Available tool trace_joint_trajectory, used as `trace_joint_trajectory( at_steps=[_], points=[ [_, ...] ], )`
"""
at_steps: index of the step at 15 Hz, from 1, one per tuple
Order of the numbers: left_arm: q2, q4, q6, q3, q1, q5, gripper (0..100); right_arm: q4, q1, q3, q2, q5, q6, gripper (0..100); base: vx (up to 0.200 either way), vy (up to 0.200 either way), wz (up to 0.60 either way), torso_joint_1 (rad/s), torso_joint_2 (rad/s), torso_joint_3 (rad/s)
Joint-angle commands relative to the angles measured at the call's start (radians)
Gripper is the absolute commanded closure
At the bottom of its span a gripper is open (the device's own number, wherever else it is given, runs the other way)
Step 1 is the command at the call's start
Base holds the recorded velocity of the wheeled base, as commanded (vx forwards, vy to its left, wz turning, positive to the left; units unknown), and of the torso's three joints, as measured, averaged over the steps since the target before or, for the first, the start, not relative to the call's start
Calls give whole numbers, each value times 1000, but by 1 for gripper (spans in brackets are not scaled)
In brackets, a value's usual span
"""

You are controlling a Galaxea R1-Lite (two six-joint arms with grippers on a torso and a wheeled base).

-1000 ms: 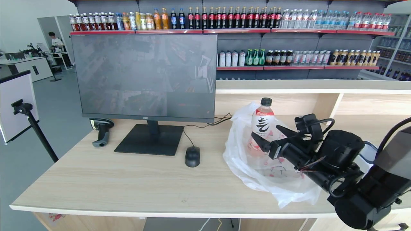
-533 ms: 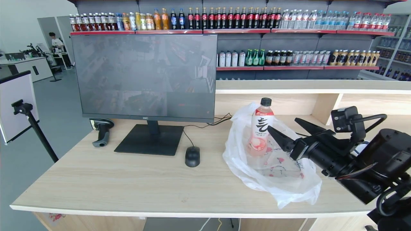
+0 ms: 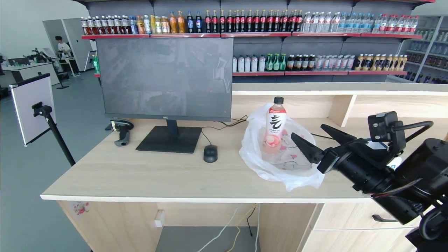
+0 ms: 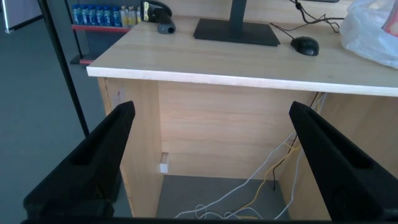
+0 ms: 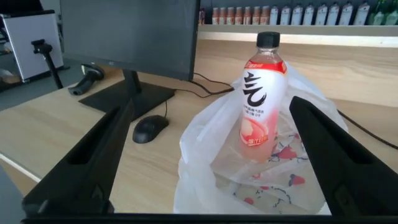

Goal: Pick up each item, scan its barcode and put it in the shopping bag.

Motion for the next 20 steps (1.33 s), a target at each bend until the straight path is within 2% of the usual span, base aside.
trace_joint_trajectory(
  at_steps=[1, 3, 10, 11, 15, 20],
  points=[
    [0, 1, 9, -1, -1, 0, 0, -2, 4, -3, 28, 1, 1, 0, 0, -200, 0, 2, -2, -2],
    [0, 1, 17, -1, -1, 0, 0, -2, 4, -1, 31, 1, 1, 0, 0, -200, 0, 10, 0, 2],
    [0, 1, 6, -1, 1, 0, 0, -2, 2, 10, 16, 1, 2, 0, 0, -200, 0, 4, 2, 3],
    [0, 1, -3, -1, 1, 0, 0, -2, 1, 10, 16, 1, 2, 0, 0, -200, 0, 7, 2, 7],
    [1, 1, -3, -1, 1, 0, 0, -2, -4, 24, 17, 1, 2, 0, 0, -200, 0, 4, 5, 1],
    [0, 3, -6, -1, 1, 0, 0, -2, -42, 25, 17, 1, 4, 0, 0, -200, 0, 3, 1, 4]
  ],
)
